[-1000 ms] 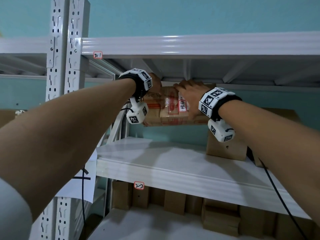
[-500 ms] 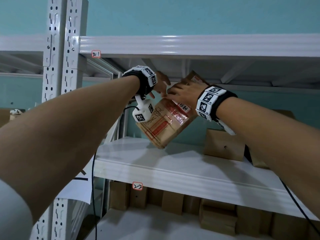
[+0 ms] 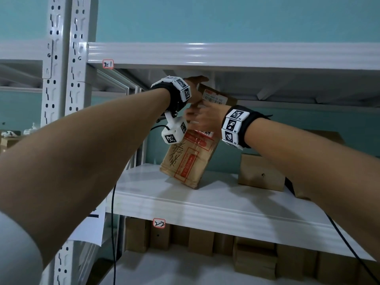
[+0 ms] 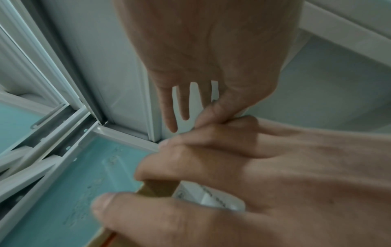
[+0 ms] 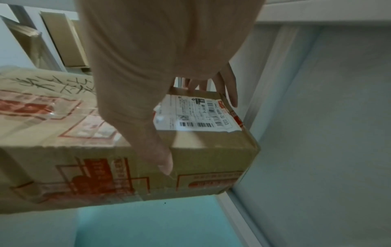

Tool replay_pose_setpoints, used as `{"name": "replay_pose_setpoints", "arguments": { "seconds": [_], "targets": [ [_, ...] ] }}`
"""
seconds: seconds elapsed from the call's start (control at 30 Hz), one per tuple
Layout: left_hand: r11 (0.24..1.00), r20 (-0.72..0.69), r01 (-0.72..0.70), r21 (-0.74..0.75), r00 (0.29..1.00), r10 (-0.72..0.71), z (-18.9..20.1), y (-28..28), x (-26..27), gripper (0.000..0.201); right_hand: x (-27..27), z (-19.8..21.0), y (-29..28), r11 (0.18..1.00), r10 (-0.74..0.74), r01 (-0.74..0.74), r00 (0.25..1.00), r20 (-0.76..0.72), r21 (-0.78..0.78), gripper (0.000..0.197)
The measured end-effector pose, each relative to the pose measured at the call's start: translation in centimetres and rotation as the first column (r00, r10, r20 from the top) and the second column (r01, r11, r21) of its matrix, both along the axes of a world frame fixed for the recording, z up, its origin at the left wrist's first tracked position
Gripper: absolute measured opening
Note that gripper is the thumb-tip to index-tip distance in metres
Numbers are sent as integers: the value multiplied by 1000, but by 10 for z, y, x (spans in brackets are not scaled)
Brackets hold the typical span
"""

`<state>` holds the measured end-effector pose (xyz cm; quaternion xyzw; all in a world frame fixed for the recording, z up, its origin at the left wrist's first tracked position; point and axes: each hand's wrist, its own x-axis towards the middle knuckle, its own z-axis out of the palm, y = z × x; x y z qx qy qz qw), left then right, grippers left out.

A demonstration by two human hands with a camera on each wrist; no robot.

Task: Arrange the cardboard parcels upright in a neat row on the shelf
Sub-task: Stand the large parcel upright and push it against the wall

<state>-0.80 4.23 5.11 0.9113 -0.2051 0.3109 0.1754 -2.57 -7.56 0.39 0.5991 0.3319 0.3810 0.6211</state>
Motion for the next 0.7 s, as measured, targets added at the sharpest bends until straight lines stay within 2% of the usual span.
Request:
{"name": "replay_pose_setpoints", "arguments": {
  "seconds": [0.07,0.1,0.13,0.17,0.2,0.23,0.27,0.3,0.37,0.43,0.5,0.6,0.7],
  "targets": [
    [999,33,-14,51,999,12,2,0,0,46,7,0,1,992,125,-125,988,-89,9,54],
    [997,46,-31,74,999,27,2,1,-4,44,4,-1,5,986,169,-169,982,-86,3,61],
    [996,40,-50,79,998,47,2,1,-8,42,-1,-2,7,995,100,-100,993,-62,10,58],
    [996,30,-48,71,998,46,3,3,-9,41,-6,0,6,999,-31,32,998,-51,29,43],
    [997,37,-38,71,999,35,3,6,-11,39,-6,2,1,986,-100,109,992,-70,128,50],
    [996,18,-53,75,998,52,3,8,-9,37,-6,5,-7,945,-163,190,979,-119,265,81],
    [997,-27,-51,62,998,53,2,9,-6,35,-13,6,-11,891,-194,252,963,-185,377,99],
    [996,-76,-60,65,995,65,3,9,0,33,-18,8,-14,857,-121,219,965,-232,467,105],
    [1000,-152,-26,-15,988,24,3,9,1,29,-23,10,-18,800,55,119,961,-270,588,104],
    [986,-170,35,-165,983,-63,5,9,-4,30,-23,11,-22,731,151,79,950,-274,677,93],
    [966,-191,41,-256,977,-92,4,10,-6,29,-21,12,-23,623,217,57,946,-243,780,82],
    [944,-225,54,-325,965,-132,-3,10,-7,28,-18,16,-24,456,270,112,928,-258,883,79],
    [951,-224,64,-303,965,-136,-7,15,-3,30,-14,19,-27,292,368,149,894,-255,945,76]
  ]
}}
